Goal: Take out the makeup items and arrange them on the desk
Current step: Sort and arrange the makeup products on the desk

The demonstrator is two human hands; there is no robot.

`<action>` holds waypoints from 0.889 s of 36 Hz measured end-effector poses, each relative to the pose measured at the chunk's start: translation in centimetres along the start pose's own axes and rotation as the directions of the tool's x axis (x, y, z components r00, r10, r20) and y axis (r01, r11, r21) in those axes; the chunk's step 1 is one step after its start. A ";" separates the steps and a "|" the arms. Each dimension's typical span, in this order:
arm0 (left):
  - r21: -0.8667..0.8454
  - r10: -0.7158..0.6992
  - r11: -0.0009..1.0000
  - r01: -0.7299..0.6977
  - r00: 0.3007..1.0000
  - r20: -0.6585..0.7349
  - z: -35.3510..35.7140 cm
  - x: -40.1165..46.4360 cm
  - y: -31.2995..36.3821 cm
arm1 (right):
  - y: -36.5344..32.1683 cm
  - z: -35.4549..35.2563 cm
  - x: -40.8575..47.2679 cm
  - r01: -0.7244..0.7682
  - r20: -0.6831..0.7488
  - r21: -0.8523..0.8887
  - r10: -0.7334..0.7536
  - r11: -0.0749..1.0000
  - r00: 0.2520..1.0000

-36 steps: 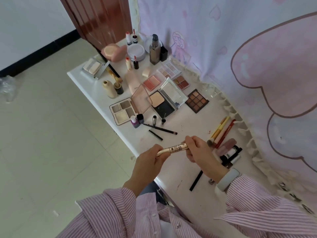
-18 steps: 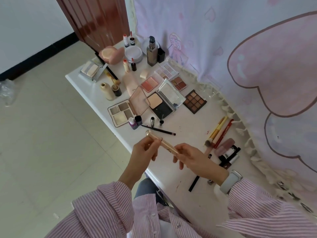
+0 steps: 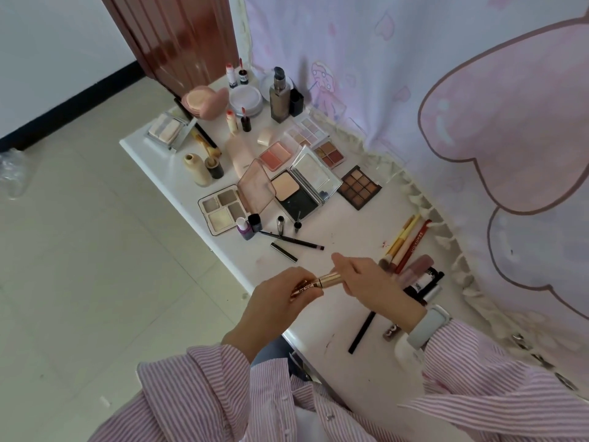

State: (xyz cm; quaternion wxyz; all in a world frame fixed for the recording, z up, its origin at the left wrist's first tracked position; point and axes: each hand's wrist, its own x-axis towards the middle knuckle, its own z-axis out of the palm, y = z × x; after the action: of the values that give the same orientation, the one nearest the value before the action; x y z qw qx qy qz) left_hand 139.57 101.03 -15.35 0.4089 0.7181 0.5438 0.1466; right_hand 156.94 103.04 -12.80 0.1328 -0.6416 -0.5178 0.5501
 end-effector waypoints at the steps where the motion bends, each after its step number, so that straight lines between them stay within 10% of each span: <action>1: 0.011 -0.014 1.000 0.014 1.000 0.005 0.0 0.1 0.1 | 0.1 0.1 0.0 0.022 -0.020 -0.037 -0.023 0.999 1.000; 32: 0.028 -0.051 0.998 0.050 0.997 0.054 -0.7 1.7 1.1 | -0.6 -1.7 0.8 0.061 -0.001 -0.017 -0.061 0.998 0.998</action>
State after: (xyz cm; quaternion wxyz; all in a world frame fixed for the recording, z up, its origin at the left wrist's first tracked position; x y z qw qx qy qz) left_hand 140.48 102.71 -14.50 0.4175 0.7133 0.5523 0.1094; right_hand 157.99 104.65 -12.25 0.1444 -0.6270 -0.5418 0.5408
